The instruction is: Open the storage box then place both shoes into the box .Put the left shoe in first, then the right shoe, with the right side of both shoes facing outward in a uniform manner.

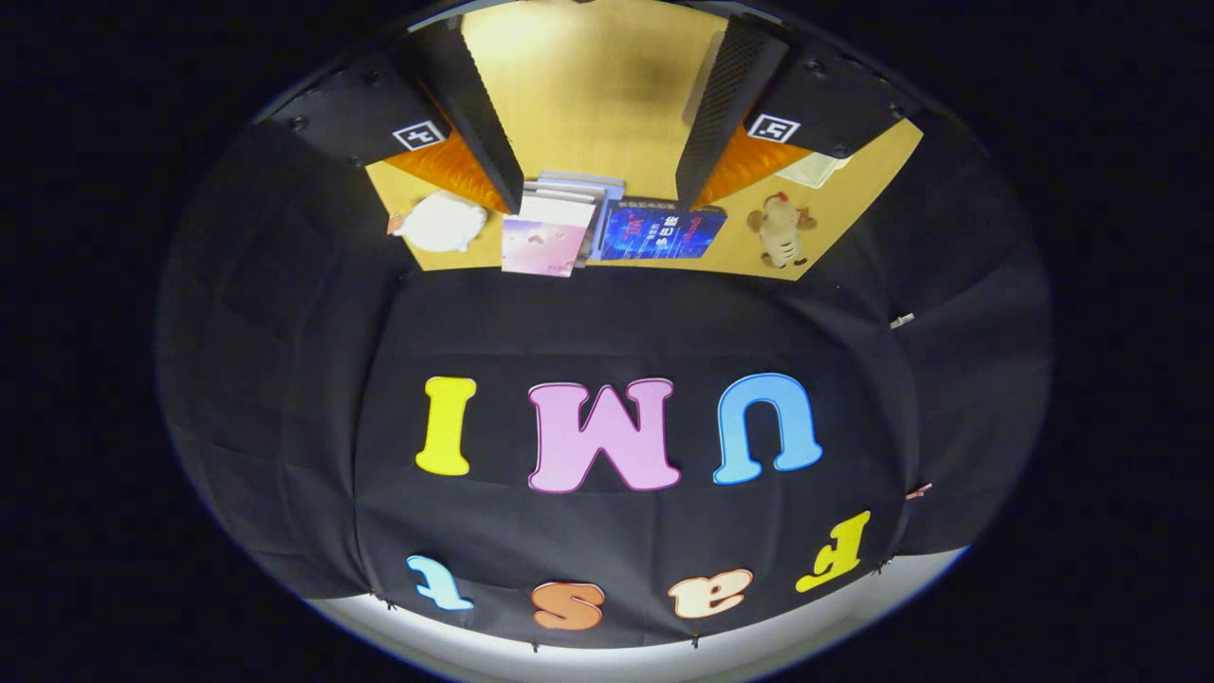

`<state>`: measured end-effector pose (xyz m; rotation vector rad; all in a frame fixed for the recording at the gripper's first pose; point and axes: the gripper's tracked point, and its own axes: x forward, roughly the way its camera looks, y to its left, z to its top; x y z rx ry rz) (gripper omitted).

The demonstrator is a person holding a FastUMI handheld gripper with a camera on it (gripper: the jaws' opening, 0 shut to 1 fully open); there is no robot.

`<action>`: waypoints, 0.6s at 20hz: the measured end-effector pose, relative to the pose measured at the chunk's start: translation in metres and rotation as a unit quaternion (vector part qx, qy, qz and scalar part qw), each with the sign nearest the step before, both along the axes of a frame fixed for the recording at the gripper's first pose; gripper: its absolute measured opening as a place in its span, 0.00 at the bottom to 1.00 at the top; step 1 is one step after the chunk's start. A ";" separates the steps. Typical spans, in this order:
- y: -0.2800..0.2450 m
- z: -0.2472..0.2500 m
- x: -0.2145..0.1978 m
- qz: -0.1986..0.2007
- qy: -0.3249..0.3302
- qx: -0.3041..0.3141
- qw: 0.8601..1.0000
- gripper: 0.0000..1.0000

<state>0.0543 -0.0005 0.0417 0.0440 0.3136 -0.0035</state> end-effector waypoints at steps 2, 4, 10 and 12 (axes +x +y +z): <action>-0.023 0.021 0.001 0.006 -0.039 -0.013 0.999 0.99; -0.041 0.038 0.000 0.018 -0.076 -0.028 0.997 0.99; -0.061 0.046 -0.012 0.069 -0.112 0.006 0.991 0.98; -0.070 0.037 -0.012 0.077 -0.107 0.011 0.991 0.98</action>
